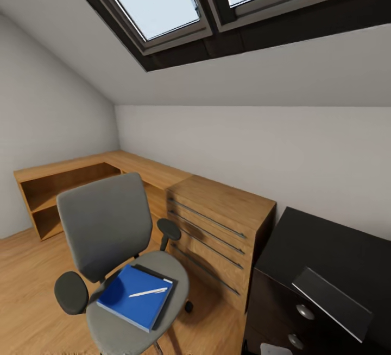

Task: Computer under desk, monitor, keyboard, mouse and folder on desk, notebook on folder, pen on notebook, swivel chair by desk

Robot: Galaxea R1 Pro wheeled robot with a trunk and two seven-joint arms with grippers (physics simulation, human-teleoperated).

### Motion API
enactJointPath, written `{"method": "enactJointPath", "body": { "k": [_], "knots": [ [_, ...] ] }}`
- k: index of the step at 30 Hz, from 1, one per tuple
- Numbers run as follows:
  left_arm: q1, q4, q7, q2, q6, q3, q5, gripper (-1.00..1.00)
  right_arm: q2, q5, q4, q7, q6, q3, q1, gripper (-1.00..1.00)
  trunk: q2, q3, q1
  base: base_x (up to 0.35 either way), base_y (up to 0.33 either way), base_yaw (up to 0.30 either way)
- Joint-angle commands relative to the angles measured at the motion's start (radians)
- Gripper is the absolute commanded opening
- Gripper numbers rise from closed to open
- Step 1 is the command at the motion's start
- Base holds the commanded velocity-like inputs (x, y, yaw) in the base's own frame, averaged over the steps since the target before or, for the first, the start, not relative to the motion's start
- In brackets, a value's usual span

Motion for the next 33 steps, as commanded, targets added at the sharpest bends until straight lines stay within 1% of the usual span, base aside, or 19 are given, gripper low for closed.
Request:
{"method": "enactJointPath", "body": {
  "k": [1,13,21,25,28,31,33],
  "knots": [
    [0.0,-0.002,0.006,0.0,0.004,-0.002,0.003,1.0,-0.001,-0.009,0.0,-0.005,-0.004,0.009,-0.001,1.0,-0.001,-0.002,0.0,0.0,0.0,0.236],
    [0.0,-0.002,0.008,0.007,-0.002,0.005,0.003,1.0,0.0,-0.01,0.0,-0.005,-0.005,0.009,-0.001,1.0,-0.001,-0.012,0.0,0.0,0.0,0.236],
    [0.0,0.008,0.011,0.009,-0.072,0.01,0.007,1.0,0.0,-0.009,-0.001,-0.007,-0.005,0.009,-0.001,1.0,-0.001,-0.02,0.0,0.0,0.0,0.225],
    [0.0,0.046,0.011,0.017,-0.095,0.012,0.008,1.0,-0.001,-0.009,-0.002,-0.007,-0.005,0.007,-0.001,1.0,-0.001,-0.024,0.0,0.0,0.0,0.209],
    [0.0,0.061,0.012,0.023,-0.1,0.014,0.008,1.0,-0.001,-0.009,-0.002,-0.008,-0.005,0.007,-0.001,1.0,-0.001,-0.027,0.0,0.0,0.0,0.203],
    [0.0,0.074,0.012,0.041,-0.117,0.015,0.009,1.0,-0.002,-0.009,-0.003,-0.008,-0.005,0.006,-0.001,1.0,-0.001,-0.031,0.0,0.0,0.0,0.201],
    [0.0,0.078,0.013,0.048,-0.129,0.015,0.009,1.0,-0.002,-0.009,-0.004,-0.008,-0.005,0.006,-0.001,1.0,-0.001,-0.033,0.0,0.0,0.0,0.2]
  ]
}}
